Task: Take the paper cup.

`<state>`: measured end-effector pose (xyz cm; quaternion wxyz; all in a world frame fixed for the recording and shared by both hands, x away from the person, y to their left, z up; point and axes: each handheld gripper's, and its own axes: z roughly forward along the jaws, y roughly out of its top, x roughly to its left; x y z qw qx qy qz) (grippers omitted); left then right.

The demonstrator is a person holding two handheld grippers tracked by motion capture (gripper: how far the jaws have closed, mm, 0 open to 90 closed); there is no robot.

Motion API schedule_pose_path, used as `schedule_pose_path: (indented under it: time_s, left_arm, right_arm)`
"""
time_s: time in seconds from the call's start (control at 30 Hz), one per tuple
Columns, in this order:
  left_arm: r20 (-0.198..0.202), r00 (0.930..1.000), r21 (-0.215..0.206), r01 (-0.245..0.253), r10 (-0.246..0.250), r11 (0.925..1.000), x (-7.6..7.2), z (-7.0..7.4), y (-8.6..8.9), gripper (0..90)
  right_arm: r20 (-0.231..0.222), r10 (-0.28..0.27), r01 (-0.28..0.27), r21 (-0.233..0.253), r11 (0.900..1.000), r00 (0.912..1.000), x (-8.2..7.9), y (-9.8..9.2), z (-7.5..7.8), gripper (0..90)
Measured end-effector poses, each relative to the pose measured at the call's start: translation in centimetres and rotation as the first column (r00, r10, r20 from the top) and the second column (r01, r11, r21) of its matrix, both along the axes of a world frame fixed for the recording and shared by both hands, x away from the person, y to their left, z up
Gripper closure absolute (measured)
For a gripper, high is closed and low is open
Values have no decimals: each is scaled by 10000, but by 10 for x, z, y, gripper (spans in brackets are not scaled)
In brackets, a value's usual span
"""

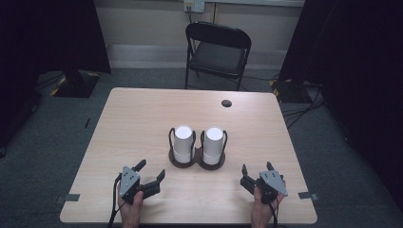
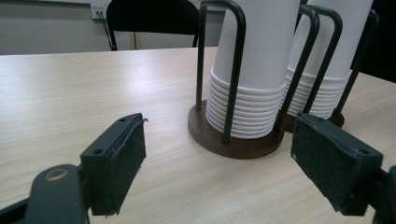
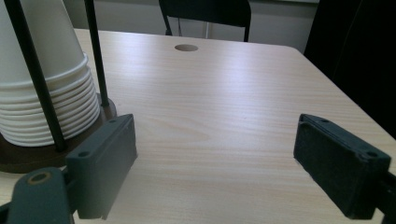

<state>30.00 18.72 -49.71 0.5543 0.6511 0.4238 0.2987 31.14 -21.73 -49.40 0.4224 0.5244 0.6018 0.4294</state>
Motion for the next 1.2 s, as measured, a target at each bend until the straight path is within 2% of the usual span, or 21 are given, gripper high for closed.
schedule_pose_path:
  time_s: [0.13,0.2,0.37,0.5,0.57,0.8,0.93,0.97,1.1,1.13,1.2]
  left_arm:
    - [-130,9998,71,-176,176,9998,1,0,0,179]
    - [-120,9999,49,-34,35,10000,1,0,1,192]
    - [-346,9994,-230,43,-51,9997,3,0,3,189]
    - [-222,9997,-339,-87,80,9994,1,0,5,181]
    - [-214,9997,-291,-105,99,9995,1,0,4,181]
    - [-49,10000,32,-80,80,10000,-1,0,2,181]
    - [41,9999,-8,-103,103,9999,-2,0,0,181]
    - [-8,10000,-17,-79,79,10000,-3,0,0,182]
    - [-75,9999,382,154,-152,9991,-4,2,-5,182]
    - [-93,9996,367,260,-257,9990,-3,3,-5,182]
    - [-199,9982,-52,558,-559,9984,-2,5,-7,182]
  right_arm:
    - [-73,73,-72,175,9998,9999,1,-2,0,125]
    - [-6,98,-98,109,9999,10000,0,-1,0,126]
    - [90,241,-242,81,9997,9997,-2,-1,0,127]
    - [107,510,-512,197,9985,9986,-2,-1,0,128]
    - [-76,783,-781,149,9968,9969,0,0,0,128]
    - [-101,1401,-1397,292,9898,9901,1,1,1,130]
    - [-140,1489,-1484,305,9885,9888,1,2,0,132]
    - [-107,1499,-1495,345,9882,9886,0,1,0,131]
    - [1,1458,-1457,407,9885,9893,0,0,0,129]
    - [18,1459,-1459,403,9885,9893,-1,0,0,129]
    - [34,1466,-1466,410,9883,9892,-1,0,0,129]
